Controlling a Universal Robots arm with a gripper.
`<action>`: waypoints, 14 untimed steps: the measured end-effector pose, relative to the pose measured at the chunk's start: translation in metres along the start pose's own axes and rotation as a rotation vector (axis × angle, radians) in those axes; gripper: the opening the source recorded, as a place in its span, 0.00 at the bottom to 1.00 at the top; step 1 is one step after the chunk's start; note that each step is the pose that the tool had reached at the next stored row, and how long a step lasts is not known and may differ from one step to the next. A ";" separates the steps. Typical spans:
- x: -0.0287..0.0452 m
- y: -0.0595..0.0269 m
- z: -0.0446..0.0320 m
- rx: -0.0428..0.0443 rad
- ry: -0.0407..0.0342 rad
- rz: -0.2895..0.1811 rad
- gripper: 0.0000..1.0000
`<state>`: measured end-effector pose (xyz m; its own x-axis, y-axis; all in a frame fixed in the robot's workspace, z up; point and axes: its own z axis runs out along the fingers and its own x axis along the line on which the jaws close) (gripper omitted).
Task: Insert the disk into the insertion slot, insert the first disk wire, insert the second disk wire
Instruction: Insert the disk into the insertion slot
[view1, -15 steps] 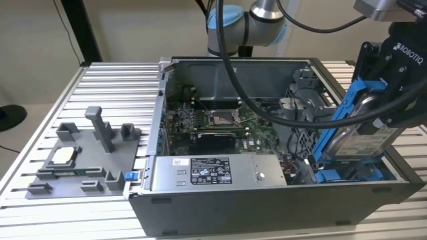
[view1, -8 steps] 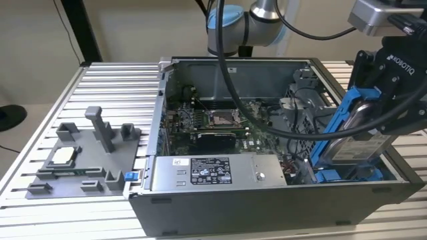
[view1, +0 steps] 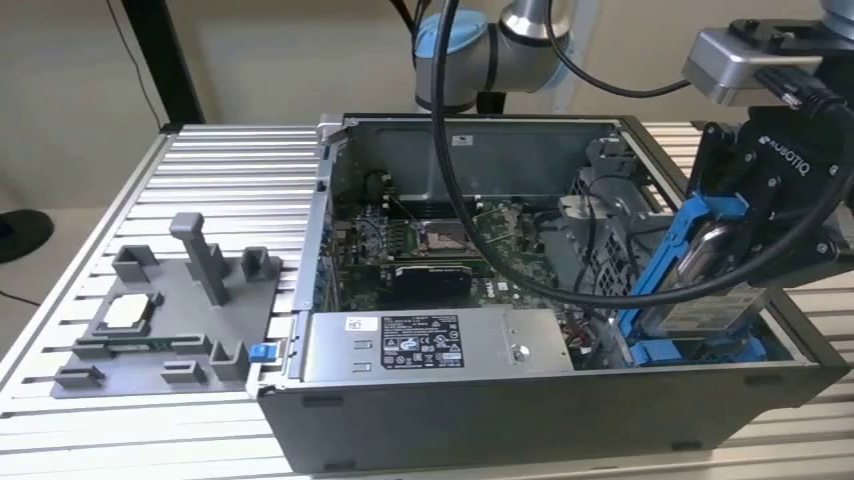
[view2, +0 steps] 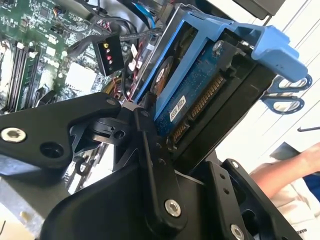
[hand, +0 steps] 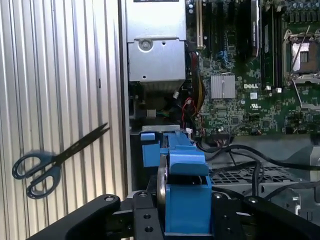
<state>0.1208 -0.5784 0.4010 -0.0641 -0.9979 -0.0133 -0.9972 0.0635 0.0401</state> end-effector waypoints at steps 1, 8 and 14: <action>0.0001 -0.0002 0.0018 0.0000 -0.0002 0.000 0.00; 0.0002 -0.0011 0.0113 -0.0001 -0.0008 0.000 0.00; 0.0002 -0.0011 0.0113 0.0000 -0.0009 0.000 1.00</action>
<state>0.1214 -0.5785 0.3897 -0.0641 -0.9978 -0.0141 -0.9972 0.0635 0.0401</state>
